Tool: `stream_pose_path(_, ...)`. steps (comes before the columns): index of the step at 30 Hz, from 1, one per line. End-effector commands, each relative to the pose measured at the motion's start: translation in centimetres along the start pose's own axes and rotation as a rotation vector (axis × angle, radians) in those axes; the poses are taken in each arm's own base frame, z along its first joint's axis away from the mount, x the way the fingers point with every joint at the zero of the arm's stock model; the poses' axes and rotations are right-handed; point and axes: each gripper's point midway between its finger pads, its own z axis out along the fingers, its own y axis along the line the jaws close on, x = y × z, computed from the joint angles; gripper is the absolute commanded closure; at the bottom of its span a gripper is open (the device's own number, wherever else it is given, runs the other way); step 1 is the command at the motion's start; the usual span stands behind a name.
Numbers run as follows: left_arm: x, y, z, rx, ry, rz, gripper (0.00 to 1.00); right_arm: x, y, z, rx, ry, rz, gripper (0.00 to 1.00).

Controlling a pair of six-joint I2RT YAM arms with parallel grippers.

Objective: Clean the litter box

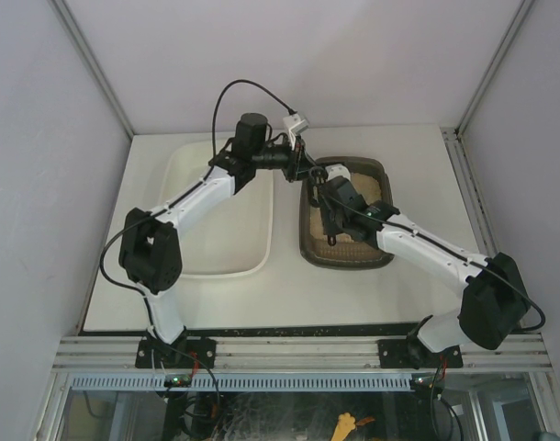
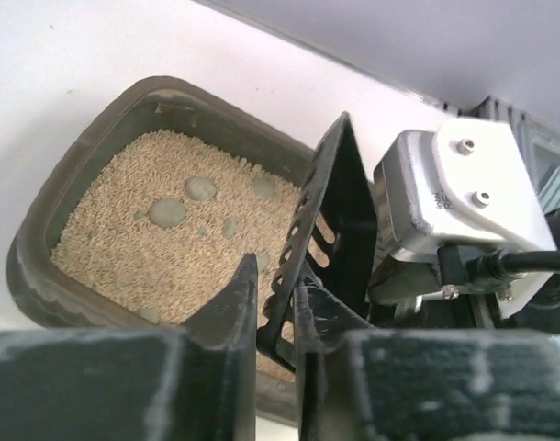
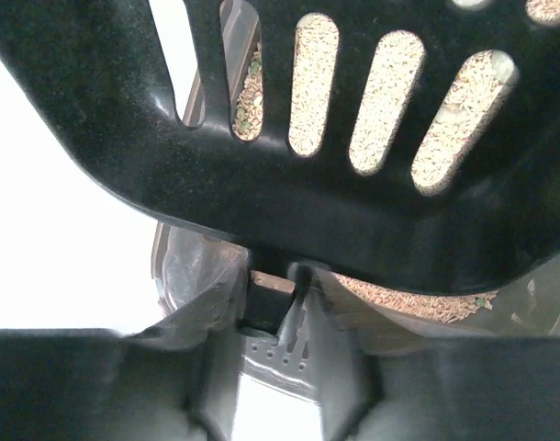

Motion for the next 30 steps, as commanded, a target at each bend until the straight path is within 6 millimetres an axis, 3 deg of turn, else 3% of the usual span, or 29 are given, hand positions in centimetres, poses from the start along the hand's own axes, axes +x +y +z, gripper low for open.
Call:
stream_pose_path(1,-5.1,-0.1,-0.7,-0.034,-0.111,0.059,0.97,-1.6,0.9,-1.4,-0.057,-0.067,0.018,0.51)
stream_pose_path(3,-5.5,0.1,-1.1,-0.044,-0.136,0.006,1.0,-2.1,1.3,-2.3,-0.109,-0.117,0.05,0.21)
stream_pose_path(5,-5.8,0.2,-1.8,-0.054,-0.179,-0.044,1.0,-2.6,1.3,-3.5,-0.191,-0.18,0.114,0.06)
stream_pose_path(7,-6.2,-0.4,-2.2,-0.042,-0.22,-0.093,1.0,-2.3,1.2,-4.5,-0.312,-0.22,0.186,0.03)
stream_pose_path(8,-6.7,0.6,-3.3,-0.063,-0.253,-0.113,1.0,-2.2,0.9,-5.1,-0.36,-0.25,0.22,0.03)
stream_pose_path(12,-7.1,0.4,-4.3,-0.043,-0.308,-0.211,1.0,-1.5,0.5,-6.3,-0.492,-0.31,0.299,0.05)
stream_pose_path(22,-4.2,-0.1,-3.8,-0.01,-0.271,-0.304,1.0,-3.0,2.2,-7.0,-0.668,-0.366,0.3,0.28)
stream_pose_path(24,-3.8,-0.3,-3.7,-0.001,-0.261,-0.306,1.0,-3.3,2.4,-6.9,-0.69,-0.366,0.313,0.37)
stream_pose_path(25,-3.5,-0.3,-3.8,-0.009,-0.255,-0.302,1.0,-3.7,2.6,-6.7,-0.716,-0.37,0.32,0.49)
stream_pose_path(28,-3.2,-0.1,-3.8,-0.024,-0.247,-0.293,1.0,-3.7,2.8,-6.4,-0.726,-0.361,0.327,0.68)
stream_pose_path(30,-3.1,-0.1,-3.8,-0.028,-0.243,-0.299,1.0,-3.5,2.7,-6.1,-0.717,-0.351,0.332,0.86)
